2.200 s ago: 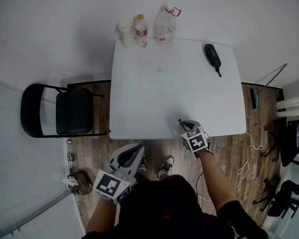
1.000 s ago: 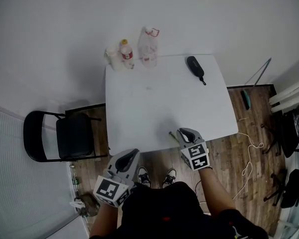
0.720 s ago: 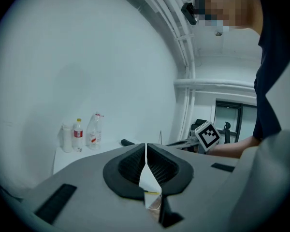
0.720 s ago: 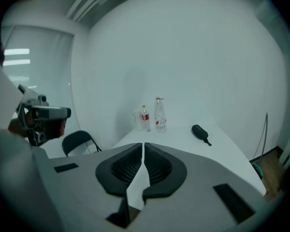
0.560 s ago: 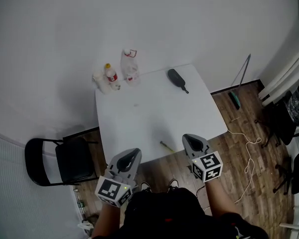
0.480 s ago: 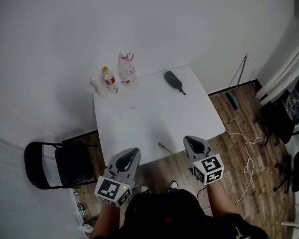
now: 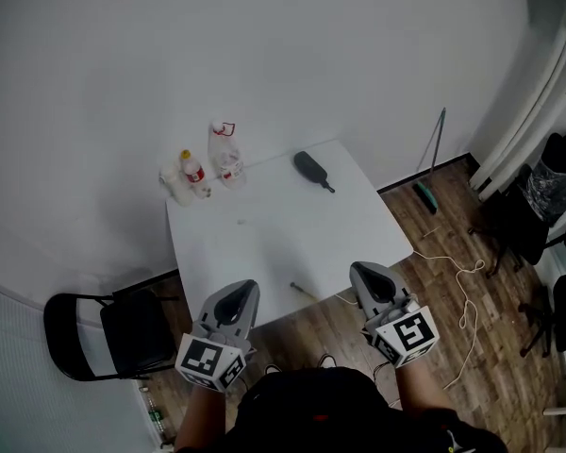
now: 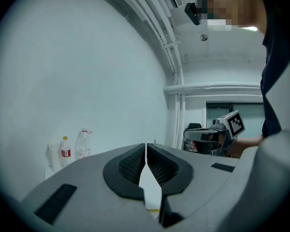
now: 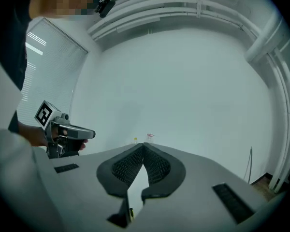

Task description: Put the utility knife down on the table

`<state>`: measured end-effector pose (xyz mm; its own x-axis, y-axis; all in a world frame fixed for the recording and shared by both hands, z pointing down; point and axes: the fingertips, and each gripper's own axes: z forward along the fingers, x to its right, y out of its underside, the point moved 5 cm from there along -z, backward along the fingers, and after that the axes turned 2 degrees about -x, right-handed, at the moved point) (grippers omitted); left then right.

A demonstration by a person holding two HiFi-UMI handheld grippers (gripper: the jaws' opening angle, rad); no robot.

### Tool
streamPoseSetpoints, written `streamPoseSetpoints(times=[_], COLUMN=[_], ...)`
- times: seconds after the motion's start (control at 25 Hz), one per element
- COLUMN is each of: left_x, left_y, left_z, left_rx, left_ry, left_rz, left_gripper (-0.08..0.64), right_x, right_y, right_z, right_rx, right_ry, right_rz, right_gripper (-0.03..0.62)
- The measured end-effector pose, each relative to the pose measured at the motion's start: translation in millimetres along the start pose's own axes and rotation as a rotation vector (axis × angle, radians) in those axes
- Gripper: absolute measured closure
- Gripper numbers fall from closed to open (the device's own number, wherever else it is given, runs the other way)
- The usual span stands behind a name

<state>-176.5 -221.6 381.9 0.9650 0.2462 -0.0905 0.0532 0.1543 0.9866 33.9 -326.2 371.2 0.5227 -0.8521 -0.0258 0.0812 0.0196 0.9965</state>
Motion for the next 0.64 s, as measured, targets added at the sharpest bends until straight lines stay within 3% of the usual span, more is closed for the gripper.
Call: streamPoseSetpoints(times=[0.64], left_x=[1.3], left_y=[1.0], left_z=[-0.2], left_rx=[-0.015], left_ry=[0.013], left_rz=[0.011], left_gripper=[0.529], right_x=[-5.3], right_y=[1.5], right_z=[4.1], right_rx=[-0.028], right_ry=[-0.032], right_rz=[-0.01], right_gripper=[0.569])
